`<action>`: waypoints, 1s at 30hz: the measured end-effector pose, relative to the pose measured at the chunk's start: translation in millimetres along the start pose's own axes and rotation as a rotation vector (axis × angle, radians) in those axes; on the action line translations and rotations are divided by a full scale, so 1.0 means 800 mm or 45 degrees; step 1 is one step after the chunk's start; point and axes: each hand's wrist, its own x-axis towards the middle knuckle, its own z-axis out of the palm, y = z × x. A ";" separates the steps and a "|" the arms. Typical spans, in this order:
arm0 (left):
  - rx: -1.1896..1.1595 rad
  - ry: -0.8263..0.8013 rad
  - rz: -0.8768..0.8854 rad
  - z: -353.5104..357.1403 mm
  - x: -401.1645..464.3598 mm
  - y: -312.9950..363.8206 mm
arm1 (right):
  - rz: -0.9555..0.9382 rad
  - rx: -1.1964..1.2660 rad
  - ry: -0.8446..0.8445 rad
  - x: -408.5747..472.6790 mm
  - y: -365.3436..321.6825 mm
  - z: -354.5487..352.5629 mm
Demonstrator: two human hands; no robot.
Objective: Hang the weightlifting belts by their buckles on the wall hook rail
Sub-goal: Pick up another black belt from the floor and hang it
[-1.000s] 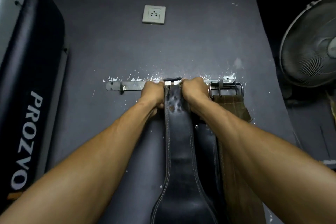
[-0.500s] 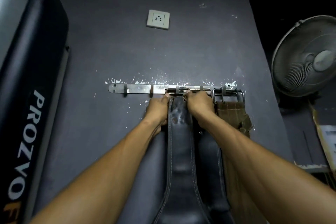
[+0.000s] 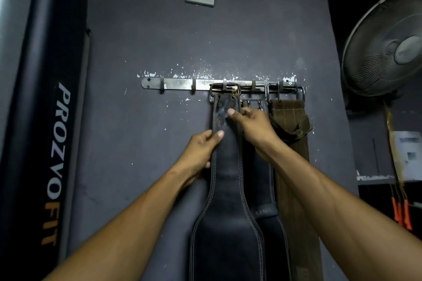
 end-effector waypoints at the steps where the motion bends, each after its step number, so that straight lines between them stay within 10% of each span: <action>1: 0.039 -0.035 -0.009 0.001 -0.009 -0.010 | 0.046 0.005 -0.054 -0.009 0.009 -0.004; 12: 0.071 -0.271 -0.058 0.004 -0.100 -0.101 | 0.341 0.001 -0.424 -0.147 0.087 -0.017; 25: -0.405 -0.065 -0.426 -0.004 -0.233 -0.157 | 0.357 0.338 -0.148 -0.259 0.127 -0.023; 30: -0.224 -0.298 -0.609 0.010 -0.318 -0.184 | 0.597 0.485 -0.264 -0.347 0.151 -0.038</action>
